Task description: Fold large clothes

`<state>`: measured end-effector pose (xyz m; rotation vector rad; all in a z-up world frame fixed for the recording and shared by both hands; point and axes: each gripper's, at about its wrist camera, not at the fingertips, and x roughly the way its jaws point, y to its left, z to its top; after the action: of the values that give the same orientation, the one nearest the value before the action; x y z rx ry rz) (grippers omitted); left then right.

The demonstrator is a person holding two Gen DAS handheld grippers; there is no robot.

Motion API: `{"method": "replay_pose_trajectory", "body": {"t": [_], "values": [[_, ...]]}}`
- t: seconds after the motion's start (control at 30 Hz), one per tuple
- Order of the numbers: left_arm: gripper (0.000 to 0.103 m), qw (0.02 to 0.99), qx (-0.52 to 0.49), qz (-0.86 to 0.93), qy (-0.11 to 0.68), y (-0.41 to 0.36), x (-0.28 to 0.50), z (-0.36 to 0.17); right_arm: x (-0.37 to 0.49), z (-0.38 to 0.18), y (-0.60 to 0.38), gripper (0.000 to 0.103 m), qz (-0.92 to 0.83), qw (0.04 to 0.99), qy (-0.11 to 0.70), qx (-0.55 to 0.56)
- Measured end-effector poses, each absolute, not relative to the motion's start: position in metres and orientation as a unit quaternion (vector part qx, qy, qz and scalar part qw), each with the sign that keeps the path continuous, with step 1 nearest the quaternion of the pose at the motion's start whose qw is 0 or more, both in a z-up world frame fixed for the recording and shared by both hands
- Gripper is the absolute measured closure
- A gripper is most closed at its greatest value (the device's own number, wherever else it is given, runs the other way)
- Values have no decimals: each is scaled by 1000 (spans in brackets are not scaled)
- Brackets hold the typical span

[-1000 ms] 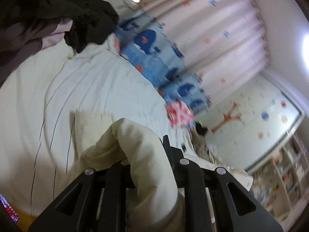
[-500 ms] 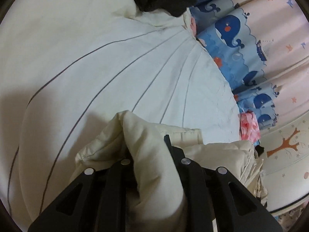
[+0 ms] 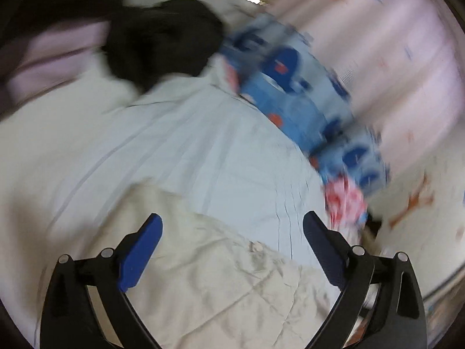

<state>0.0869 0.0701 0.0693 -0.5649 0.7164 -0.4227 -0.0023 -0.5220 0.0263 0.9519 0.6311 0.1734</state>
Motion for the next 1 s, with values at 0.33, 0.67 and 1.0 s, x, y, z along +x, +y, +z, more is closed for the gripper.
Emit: {"method": "replay_pose_trajectory", "body": {"t": [0.33,0.67,1.0], "values": [[20,862,-190,-194,429,4,110,-59,73,-73,-404,6,3,884,440,158],[12,922,-110,-76,362,11,96,-18,69,-60,-425,7,-73,885,438,143],[12,921,-106,-61,370,5,88,-37,77,-53,-414,7,-89,873,457,142]]}}
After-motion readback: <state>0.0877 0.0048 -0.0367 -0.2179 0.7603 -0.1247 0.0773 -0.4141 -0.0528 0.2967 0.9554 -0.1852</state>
